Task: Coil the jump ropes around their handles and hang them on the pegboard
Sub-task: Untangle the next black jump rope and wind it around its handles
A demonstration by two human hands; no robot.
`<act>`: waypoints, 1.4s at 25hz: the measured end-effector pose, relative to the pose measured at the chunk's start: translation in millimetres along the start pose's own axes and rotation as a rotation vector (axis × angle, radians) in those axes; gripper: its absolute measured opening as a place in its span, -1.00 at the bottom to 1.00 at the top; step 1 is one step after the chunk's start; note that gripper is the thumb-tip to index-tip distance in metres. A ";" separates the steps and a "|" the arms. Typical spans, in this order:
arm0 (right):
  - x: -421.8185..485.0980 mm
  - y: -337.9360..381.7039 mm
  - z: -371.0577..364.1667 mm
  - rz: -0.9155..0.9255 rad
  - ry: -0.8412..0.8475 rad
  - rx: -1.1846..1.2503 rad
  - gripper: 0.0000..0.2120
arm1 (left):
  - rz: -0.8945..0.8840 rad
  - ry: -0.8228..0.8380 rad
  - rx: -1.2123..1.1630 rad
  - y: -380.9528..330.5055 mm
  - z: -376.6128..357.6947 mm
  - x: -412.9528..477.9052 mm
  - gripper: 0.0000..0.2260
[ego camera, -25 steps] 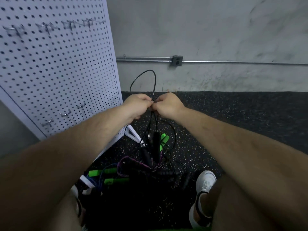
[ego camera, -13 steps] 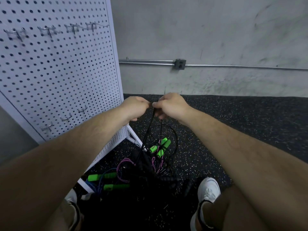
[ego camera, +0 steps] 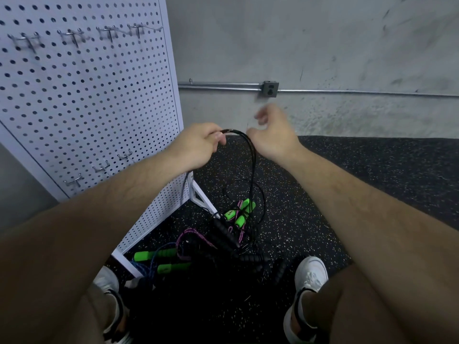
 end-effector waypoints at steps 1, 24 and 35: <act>-1.4 2.9 -1.2 0.091 0.089 -0.019 -0.67 | -0.017 -0.045 -0.017 -1.9 6.0 0.6 -0.76; -2.2 21.2 4.1 0.047 0.037 0.598 -0.72 | -0.008 -0.028 -0.340 -17.7 -9.5 12.5 -0.80; -4.4 20.5 -28.8 0.151 0.181 0.255 -0.82 | -0.113 -0.185 -0.551 -29.2 45.9 19.3 -0.81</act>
Point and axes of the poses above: each hand's wrist, its own x-axis towards the middle knuckle, its own z-axis out of the back of the hand, y = z × x, the point moved 2 cm from there along x, towards the middle knuckle, and after that the axes turned 6 degrees about x, right-handed, at the moved point
